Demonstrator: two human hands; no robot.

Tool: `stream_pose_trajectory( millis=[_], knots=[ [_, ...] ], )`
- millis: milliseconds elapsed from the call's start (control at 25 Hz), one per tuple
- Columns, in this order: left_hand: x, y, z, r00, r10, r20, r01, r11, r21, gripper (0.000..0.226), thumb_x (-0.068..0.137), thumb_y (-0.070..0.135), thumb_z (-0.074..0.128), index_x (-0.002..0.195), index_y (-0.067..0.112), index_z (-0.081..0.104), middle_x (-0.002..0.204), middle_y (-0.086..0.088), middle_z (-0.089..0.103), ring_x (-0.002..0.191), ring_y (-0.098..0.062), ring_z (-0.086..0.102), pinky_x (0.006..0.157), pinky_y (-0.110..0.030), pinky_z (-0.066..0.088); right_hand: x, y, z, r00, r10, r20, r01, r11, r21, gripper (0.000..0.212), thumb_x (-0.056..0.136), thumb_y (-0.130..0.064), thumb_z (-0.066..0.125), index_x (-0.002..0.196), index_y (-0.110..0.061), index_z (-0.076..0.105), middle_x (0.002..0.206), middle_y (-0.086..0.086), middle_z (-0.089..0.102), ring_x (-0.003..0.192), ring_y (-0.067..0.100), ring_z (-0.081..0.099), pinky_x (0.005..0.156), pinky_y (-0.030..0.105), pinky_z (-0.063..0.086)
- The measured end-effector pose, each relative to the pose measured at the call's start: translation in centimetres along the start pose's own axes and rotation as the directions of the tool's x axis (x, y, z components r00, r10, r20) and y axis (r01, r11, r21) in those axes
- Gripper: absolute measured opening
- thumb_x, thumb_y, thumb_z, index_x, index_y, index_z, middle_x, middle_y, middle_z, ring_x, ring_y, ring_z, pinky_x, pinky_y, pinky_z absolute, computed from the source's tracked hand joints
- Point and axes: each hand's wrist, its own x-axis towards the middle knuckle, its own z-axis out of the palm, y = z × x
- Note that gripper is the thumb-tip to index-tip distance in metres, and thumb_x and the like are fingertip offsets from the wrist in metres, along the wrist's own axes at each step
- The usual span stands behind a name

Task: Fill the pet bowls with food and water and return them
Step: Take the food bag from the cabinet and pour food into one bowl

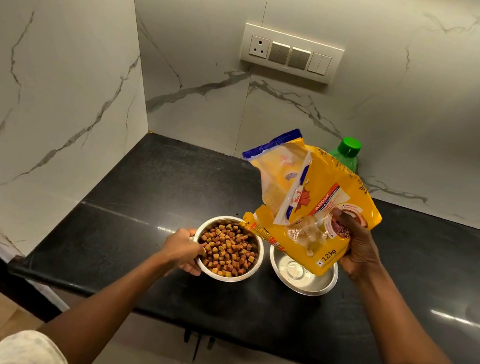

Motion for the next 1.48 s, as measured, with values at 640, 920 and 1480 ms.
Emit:
stream_pose_trajectory(
  millis=[640,920,1480],
  knots=[
    [-6.1,14.3,3.8,0.748,0.664,0.027,-0.662,0.748,-0.050,0.093,0.056,0.048,0.100,0.137,0.028,0.060,0.124,0.010,0.075,0.112,-0.003,0.071,0.097,-0.036,0.061,-2.6,1.9,10.0,0.992,0.031,0.125,-0.095,0.836,0.541,0.050,0.108,-0.038,0.045,0.154,-0.018,0.050,0.152,0.018,0.057,0.138,0.043,0.054,0.114,0.066,0.040],
    [-8.0,19.7,-2.1,0.662,0.747,0.060,-0.748,0.664,-0.005,0.074,0.057,0.038,0.100,0.124,0.025,0.071,0.117,0.002,0.079,0.107,-0.015,0.076,0.094,-0.047,0.062,-2.7,-3.9,9.4,0.948,-0.193,0.254,0.160,0.976,0.144,0.085,0.079,-0.039,0.087,0.152,-0.015,0.051,0.148,0.019,0.060,0.135,0.041,0.059,0.109,0.063,0.048],
    [-15.9,33.8,-5.0,0.457,0.883,-0.101,-0.888,0.448,-0.100,0.075,0.055,0.050,0.096,0.121,0.026,0.071,0.114,0.005,0.080,0.101,-0.017,0.078,0.086,-0.042,0.065,-6.2,-21.3,14.4,0.746,-0.652,0.139,0.665,0.742,-0.085,0.054,0.078,-0.032,0.083,0.128,-0.015,0.070,0.113,0.005,0.081,0.101,0.028,0.079,0.081,0.042,0.066]
  ],
)
